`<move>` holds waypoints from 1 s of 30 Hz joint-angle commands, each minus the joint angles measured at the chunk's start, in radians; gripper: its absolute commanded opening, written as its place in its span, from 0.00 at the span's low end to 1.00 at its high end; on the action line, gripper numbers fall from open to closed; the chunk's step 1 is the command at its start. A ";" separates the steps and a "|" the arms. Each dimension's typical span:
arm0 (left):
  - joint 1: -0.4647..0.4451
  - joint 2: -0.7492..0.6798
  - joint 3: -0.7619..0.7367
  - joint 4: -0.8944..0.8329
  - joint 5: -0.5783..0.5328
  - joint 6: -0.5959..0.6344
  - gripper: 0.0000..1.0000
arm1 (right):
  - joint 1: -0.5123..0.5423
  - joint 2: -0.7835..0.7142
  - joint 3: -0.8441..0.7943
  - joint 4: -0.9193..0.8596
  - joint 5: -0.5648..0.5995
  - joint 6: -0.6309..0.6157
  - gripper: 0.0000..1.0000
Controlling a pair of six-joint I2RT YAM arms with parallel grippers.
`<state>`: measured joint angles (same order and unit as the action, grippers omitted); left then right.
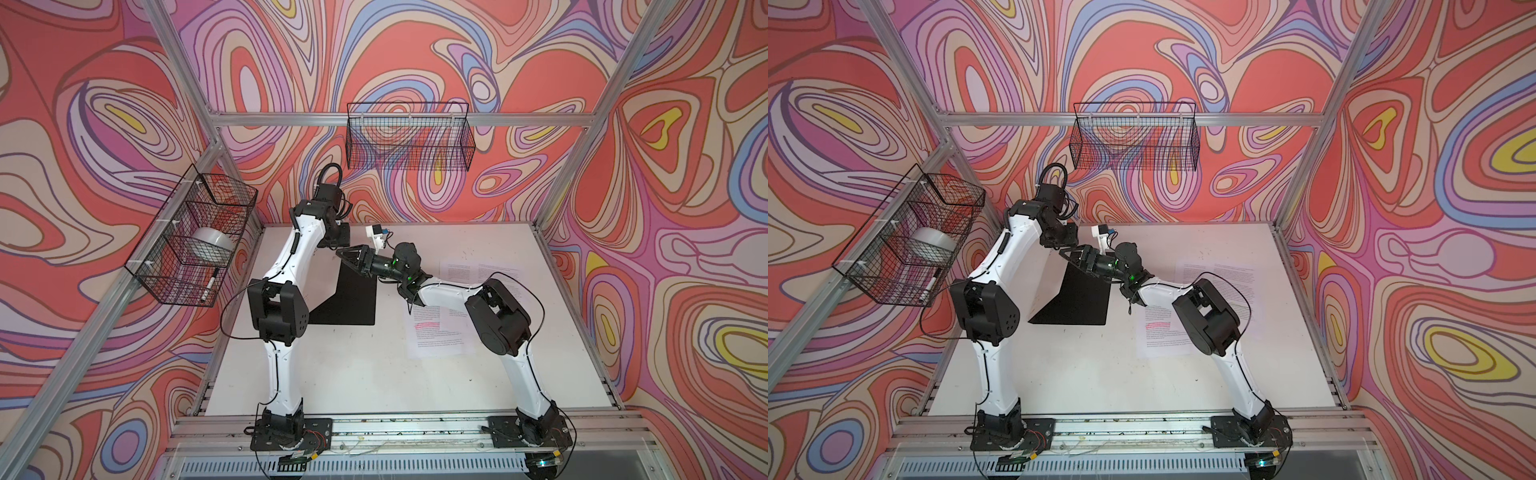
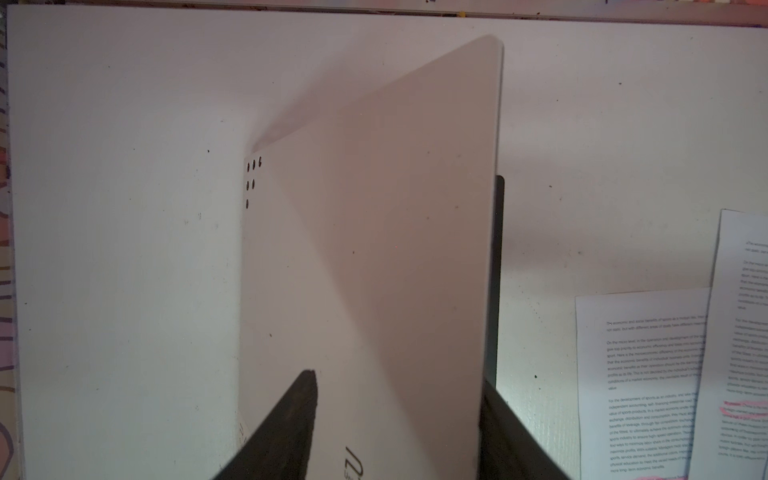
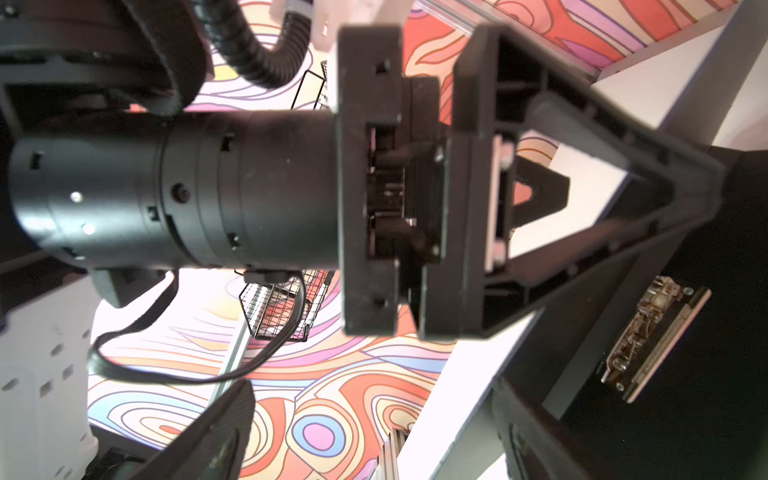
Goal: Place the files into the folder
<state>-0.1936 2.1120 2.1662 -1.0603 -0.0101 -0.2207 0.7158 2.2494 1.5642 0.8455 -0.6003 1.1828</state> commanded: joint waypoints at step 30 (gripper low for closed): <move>-0.007 0.059 0.086 -0.091 -0.263 0.095 0.02 | 0.010 0.068 0.035 0.050 -0.066 0.040 0.93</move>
<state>-0.2031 2.1490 2.2311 -1.0996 -0.2443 -0.1421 0.7174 2.3272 1.6257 0.8757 -0.6540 1.2350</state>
